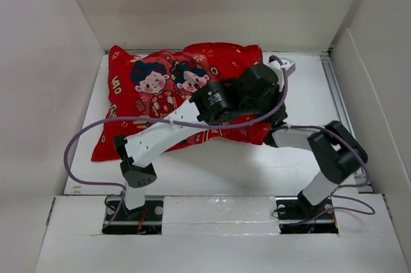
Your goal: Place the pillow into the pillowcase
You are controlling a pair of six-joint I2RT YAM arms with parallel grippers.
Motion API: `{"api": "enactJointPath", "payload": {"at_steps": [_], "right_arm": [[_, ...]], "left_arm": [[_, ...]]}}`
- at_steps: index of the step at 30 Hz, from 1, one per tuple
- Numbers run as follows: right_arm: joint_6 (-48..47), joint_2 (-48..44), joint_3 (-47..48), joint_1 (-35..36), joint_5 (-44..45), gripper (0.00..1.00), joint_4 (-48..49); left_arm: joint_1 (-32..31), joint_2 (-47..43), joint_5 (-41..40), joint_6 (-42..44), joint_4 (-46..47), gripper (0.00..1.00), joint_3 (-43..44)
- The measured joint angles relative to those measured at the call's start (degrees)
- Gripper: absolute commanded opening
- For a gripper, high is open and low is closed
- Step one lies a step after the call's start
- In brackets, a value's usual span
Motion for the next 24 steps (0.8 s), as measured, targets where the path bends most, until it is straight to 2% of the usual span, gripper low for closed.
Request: {"api": "enactJointPath", "payload": {"at_steps": [4,5,6,8,10,12,13,14,15,17,18,22,24], "right_arm": [[1.46,13.60,-0.11,1.27,3.02,0.00,3.85],[2.16,18.45,-0.79,1.66,4.57,0.00,3.63],[2.45,19.56,-1.11,1.84,4.94,0.00,3.52],[2.99,23.56,-2.62,3.21,6.62,0.00,5.09],[3.39,25.75,-3.93,4.44,7.63,0.00,6.75],[3.23,25.66,-5.70,5.03,8.26,0.19,8.00],[2.69,24.65,-7.32,5.18,8.55,0.42,8.52],[2.29,23.21,-9.25,5.25,8.90,0.42,8.92],[1.38,21.20,-11.19,5.25,9.09,0.56,8.46],[0.15,15.26,-16.94,5.09,10.08,0.75,7.30],[-0.66,12.20,-19.54,5.05,10.21,0.97,6.32],[-2.78,1.77,-28.61,3.23,10.95,0.98,3.34],[-3.82,-3.28,-32.26,1.99,10.97,0.98,3.06]], "left_arm": [[0.90,2.08,0.68,0.72,-4.96,0.00,10.14],[1.42,1.81,0.46,0.96,-5.29,0.00,10.40],[1.92,0.85,0.55,1.05,-5.38,0.00,8.87],[3.41,-3.85,2.19,0.76,0.02,0.00,-3.02],[5.66,-9.75,6.12,-0.70,8.74,0.00,-20.13],[8.68,-13.16,9.11,-2.51,16.02,0.00,-33.46],[11.34,-14.05,10.16,-3.76,18.80,0.00,-40.76],[12.07,-14.05,10.25,-4.09,19.21,0.00,-42.18],[13.75,-14.01,9.92,-4.59,20.46,0.00,-44.65],[16.44,-14.03,9.53,-5.57,21.81,0.00,-47.95],[17.27,-14.03,9.64,-6.19,22.80,0.00,-48.37],[17.42,-15.65,8.39,-6.54,26.34,0.00,-47.71],[17.68,-15.06,8.28,-6.51,28.17,0.07,-45.40]]}}
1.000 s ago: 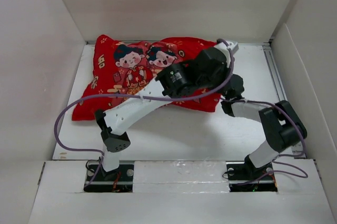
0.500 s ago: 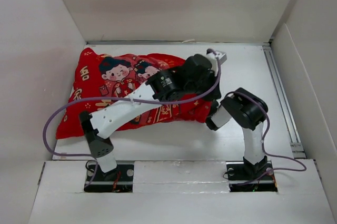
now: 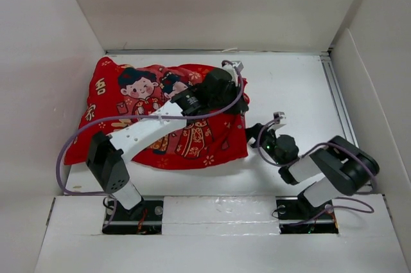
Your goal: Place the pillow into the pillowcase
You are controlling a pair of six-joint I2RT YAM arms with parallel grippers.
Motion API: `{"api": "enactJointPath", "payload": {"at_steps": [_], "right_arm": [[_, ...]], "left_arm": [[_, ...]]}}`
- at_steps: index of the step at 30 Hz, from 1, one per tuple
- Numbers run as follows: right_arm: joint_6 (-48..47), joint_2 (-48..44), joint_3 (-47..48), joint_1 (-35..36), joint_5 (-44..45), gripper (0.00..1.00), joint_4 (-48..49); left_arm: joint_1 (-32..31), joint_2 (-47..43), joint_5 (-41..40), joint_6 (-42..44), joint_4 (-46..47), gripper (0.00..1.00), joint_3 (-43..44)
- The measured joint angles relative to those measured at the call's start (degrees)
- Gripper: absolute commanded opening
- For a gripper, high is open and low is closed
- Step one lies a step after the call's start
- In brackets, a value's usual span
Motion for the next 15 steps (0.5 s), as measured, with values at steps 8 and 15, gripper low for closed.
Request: {"api": "enactJointPath", "payload": {"at_steps": [8,15], "right_arm": [[-6.21,-34.12,-1.40,-5.86,7.74,1.00,-23.19],[-13.38,-45.27,8.17,-19.63,3.78,1.00,-53.88]], "left_arm": [[-3.96,10.16,-0.11,-1.62,8.94,0.80,3.15],[-7.56,11.63,-14.58,-8.33,13.22,1.00,2.47]]}}
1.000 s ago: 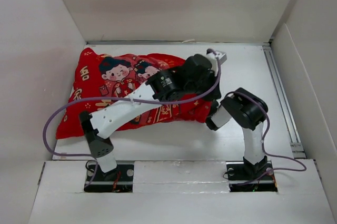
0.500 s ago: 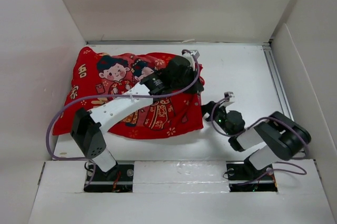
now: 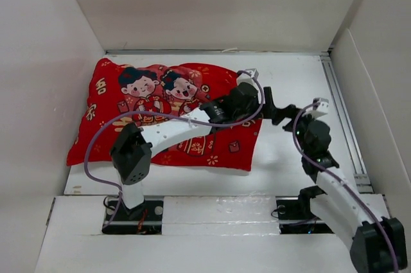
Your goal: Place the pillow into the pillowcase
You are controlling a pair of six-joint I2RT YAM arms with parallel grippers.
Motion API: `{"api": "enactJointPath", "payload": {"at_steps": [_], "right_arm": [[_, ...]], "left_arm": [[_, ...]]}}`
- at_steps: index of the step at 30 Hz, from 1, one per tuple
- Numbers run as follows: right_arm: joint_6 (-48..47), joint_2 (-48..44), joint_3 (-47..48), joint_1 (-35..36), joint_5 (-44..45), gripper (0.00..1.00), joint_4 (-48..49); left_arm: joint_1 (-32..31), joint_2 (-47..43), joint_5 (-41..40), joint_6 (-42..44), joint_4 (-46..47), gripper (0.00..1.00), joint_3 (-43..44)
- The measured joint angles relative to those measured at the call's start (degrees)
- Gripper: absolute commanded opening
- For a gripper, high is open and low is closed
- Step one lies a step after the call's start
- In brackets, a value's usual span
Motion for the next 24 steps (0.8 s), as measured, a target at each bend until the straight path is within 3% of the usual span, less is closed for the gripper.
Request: {"api": "enactJointPath", "payload": {"at_steps": [4,8,12,16,20,24], "right_arm": [[-1.40,10.43,9.29,-8.70,-6.32,1.00,-4.31],[1.57,24.59,14.99,-14.71,-19.06,1.00,7.04],[3.78,37.94,22.71,-15.26,-29.44,1.00,13.14],[6.91,48.00,28.89,-11.65,-36.48,1.00,20.13],[11.76,59.01,36.52,-7.85,-42.29,0.96,27.63],[15.76,69.24,43.06,-5.27,-45.94,0.79,32.44]], "left_arm": [[-4.42,-1.42,-7.02,-1.60,-6.99,1.00,-0.07],[-12.24,-4.96,-10.29,-1.42,-22.80,1.00,1.57],[-18.75,-10.25,-10.75,-0.81,-30.69,1.00,6.58],[-18.75,-19.34,-16.22,-1.79,-35.01,1.00,5.75],[-13.81,-26.97,-19.17,-1.95,-36.22,1.00,-1.70],[-11.04,-26.86,-19.71,-1.81,-36.20,1.00,-8.63]]}}
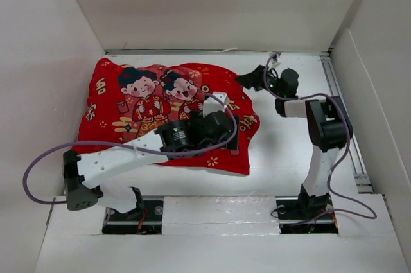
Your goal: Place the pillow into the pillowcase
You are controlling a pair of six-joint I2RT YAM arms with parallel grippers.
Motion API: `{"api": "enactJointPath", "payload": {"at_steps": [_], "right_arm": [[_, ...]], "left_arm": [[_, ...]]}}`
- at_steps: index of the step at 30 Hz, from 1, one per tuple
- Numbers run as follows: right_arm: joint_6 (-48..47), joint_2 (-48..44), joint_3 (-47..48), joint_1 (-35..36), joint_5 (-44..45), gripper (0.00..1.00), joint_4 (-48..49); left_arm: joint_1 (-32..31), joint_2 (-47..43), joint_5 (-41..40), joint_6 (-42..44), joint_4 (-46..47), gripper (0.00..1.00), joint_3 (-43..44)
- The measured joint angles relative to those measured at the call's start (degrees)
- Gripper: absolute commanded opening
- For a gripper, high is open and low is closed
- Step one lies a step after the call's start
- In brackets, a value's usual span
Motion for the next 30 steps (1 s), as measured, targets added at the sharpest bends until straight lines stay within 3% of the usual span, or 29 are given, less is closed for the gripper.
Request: {"api": "enactJointPath", "payload": {"at_steps": [3,4,5,12,17,18,19,20,21,26,30], "right_arm": [[1.40,4.79,2.51,1.07,-1.42,0.43,0.70],[1.70,5.62,2.69,1.31,-1.79,0.06,0.81],[1.79,6.05,2.69,1.38,-1.95,0.00,0.74],[-0.48,4.17,3.34,-1.51,-0.35,0.00,-3.30],[-6.91,-1.44,4.68,-6.82,8.44,0.00,-13.86],[-8.13,-2.34,5.55,-7.74,10.27,0.08,-15.78],[-9.25,-3.28,6.23,-8.72,11.58,0.42,-17.46],[-10.16,-4.46,6.45,-9.60,12.44,0.84,-18.84],[-10.84,-5.57,6.29,-9.94,12.85,1.00,-19.89],[-11.45,-10.91,-2.23,-8.20,9.16,1.00,-15.26],[-6.47,-4.94,-4.46,-4.50,2.21,1.00,-5.75]], "left_arm": [[-0.11,1.60,0.33,-0.02,0.33,1.00,-3.32],[-0.15,1.77,0.44,0.00,0.52,1.00,-4.26],[-0.15,1.75,0.50,0.00,0.74,1.00,-5.09],[-0.13,0.48,0.98,-0.09,5.33,1.00,-10.82],[-0.13,0.13,1.88,-0.33,7.74,1.00,-14.95],[-0.13,0.13,2.10,-0.39,8.15,1.00,-15.74],[-0.13,0.11,2.23,-0.44,8.44,1.00,-16.44],[-0.13,0.11,2.32,-0.50,8.66,1.00,-17.05],[-0.13,0.11,2.43,-0.57,8.85,1.00,-17.53],[-0.13,-0.35,2.86,-0.55,9.81,1.00,-18.05],[-0.13,-0.90,3.19,-0.52,10.93,1.00,-18.05]]}}
